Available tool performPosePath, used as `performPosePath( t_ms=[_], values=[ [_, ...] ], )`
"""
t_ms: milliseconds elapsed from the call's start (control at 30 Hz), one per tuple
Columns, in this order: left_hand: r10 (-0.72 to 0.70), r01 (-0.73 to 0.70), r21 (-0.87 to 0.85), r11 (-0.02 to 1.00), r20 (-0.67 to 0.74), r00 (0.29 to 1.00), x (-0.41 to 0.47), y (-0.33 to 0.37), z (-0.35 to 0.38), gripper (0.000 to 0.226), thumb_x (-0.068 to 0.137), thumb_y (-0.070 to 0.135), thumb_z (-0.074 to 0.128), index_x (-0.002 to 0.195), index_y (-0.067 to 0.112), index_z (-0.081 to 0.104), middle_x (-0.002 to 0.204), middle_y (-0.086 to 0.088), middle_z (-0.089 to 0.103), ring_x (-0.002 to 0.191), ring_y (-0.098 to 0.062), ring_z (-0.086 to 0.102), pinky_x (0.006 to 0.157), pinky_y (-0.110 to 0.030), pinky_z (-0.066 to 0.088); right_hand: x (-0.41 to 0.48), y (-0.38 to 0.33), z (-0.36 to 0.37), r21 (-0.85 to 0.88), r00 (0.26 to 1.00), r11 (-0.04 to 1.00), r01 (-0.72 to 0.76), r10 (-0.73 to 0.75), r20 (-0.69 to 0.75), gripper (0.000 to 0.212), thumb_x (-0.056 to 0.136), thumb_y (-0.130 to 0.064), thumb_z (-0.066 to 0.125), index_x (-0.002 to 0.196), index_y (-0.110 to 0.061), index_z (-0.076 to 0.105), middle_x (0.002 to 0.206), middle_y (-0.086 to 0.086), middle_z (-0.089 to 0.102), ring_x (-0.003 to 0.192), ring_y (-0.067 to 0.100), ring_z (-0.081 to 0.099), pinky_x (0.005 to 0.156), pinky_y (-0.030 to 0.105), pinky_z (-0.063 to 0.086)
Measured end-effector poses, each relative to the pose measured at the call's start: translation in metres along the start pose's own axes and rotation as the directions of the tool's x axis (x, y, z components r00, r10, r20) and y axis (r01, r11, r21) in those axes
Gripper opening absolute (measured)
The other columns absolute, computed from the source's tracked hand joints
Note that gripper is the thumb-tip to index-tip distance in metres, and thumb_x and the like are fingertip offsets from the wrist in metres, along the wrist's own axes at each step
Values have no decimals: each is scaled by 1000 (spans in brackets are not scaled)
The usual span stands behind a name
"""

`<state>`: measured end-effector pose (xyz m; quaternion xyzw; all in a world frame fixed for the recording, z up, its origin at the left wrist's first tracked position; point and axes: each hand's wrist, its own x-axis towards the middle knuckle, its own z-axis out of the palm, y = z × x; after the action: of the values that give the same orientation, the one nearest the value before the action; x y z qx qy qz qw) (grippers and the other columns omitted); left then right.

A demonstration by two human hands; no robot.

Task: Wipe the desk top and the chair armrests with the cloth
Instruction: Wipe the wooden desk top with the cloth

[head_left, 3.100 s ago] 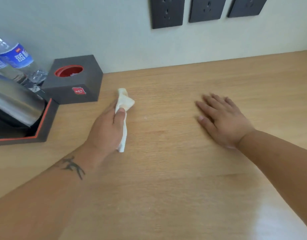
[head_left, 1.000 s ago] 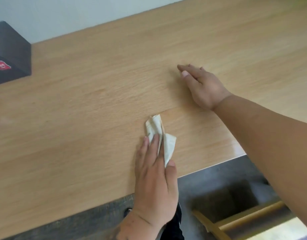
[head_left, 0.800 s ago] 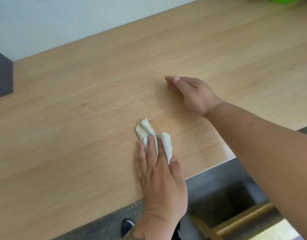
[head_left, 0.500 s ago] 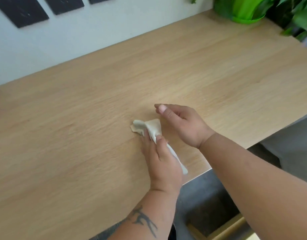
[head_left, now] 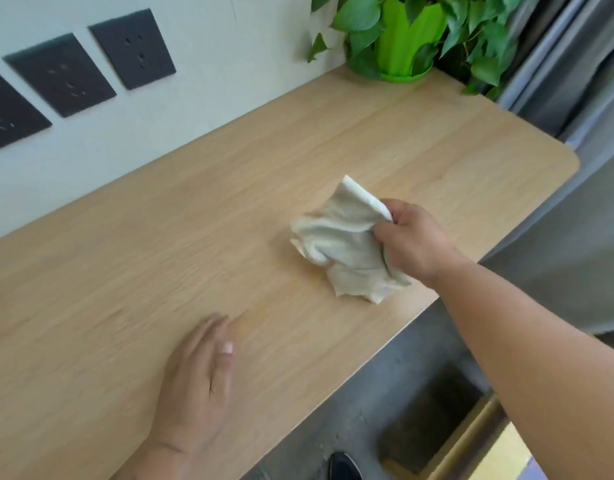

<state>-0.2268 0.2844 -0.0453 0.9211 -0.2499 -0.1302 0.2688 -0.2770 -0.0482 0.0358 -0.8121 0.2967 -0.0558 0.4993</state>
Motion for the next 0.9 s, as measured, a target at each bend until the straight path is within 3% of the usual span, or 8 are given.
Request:
performPosePath(
  t_ms=[133, 200, 233, 333, 400, 500, 667, 900],
  values=[
    [58, -65, 213, 975, 40, 998, -4, -16, 12, 70, 97, 55, 16, 138, 11, 52, 151, -4, 43, 141, -21, 34, 115, -39, 21, 36, -1, -33, 29, 986, 999, 42, -37, -164, 37, 83, -14, 47, 104, -36, 67, 96, -10, 69, 94, 16, 65, 84, 38, 55],
    [81, -80, 235, 969, 7, 997, 0, -16, 15, 71, 96, 54, 17, 133, 8, 57, 147, -7, 48, 138, -24, 39, 112, -44, 26, 60, 14, -35, -263, 988, 965, 21, -59, -140, 51, 86, -35, 53, 135, -48, 46, 121, -8, 61, 112, 19, 57, 95, 41, 49],
    [106, -99, 247, 964, -15, 994, 1, -16, 16, 71, 96, 54, 18, 131, 8, 59, 145, -8, 50, 136, -26, 41, 110, -45, 28, 70, 25, -31, -473, 995, 881, 14, -57, -77, 65, 86, -50, 55, 146, -47, 29, 137, -4, 51, 124, 23, 49, 102, 43, 43],
    [160, -144, 268, 953, -39, 986, 5, -18, 17, 72, 95, 55, 20, 125, 5, 63, 140, -12, 55, 132, -27, 42, 110, -37, 24, 90, 63, 1, -733, 998, 678, 55, -19, 58, 99, 77, -81, 45, 154, -38, 2, 165, 3, 10, 150, 25, 10, 121, 47, 12],
    [171, -157, 278, 948, -29, 985, 8, -18, 18, 73, 94, 55, 20, 123, 4, 65, 137, -13, 57, 130, -28, 42, 110, -33, 21, 102, 76, 16, -722, 997, 691, 36, -76, -22, 87, 84, -76, 39, 155, -36, 9, 166, 3, 9, 152, 23, 4, 122, 45, 3],
    [159, -153, 288, 945, 4, 987, 7, -19, 21, 72, 94, 54, 19, 125, 5, 63, 139, -12, 56, 131, -29, 42, 111, -34, 20, 104, 77, 23, -611, 994, 791, 31, -89, -66, 55, 99, -48, 39, 152, -38, 26, 165, -2, 15, 152, 20, 7, 123, 39, 1],
    [159, -152, 303, 941, 2, 987, 5, -16, 19, 64, 93, 47, 27, 126, 4, 62, 140, -11, 54, 132, -29, 41, 110, -41, 24, 70, 70, 54, -526, 931, 770, 361, -331, 154, 45, 102, -26, 45, 146, -29, 43, 160, 6, 30, 149, 22, 20, 121, 33, 1],
    [127, -120, 291, 949, -7, 992, 0, -13, 18, 66, 97, 48, 19, 136, 7, 53, 148, -9, 47, 139, -27, 35, 113, -48, 25, -27, 70, 91, -417, 801, 693, 588, -430, 415, 44, 97, -29, 45, 138, -21, 56, 152, 14, 43, 144, 31, 33, 120, 47, 18]
  ],
)
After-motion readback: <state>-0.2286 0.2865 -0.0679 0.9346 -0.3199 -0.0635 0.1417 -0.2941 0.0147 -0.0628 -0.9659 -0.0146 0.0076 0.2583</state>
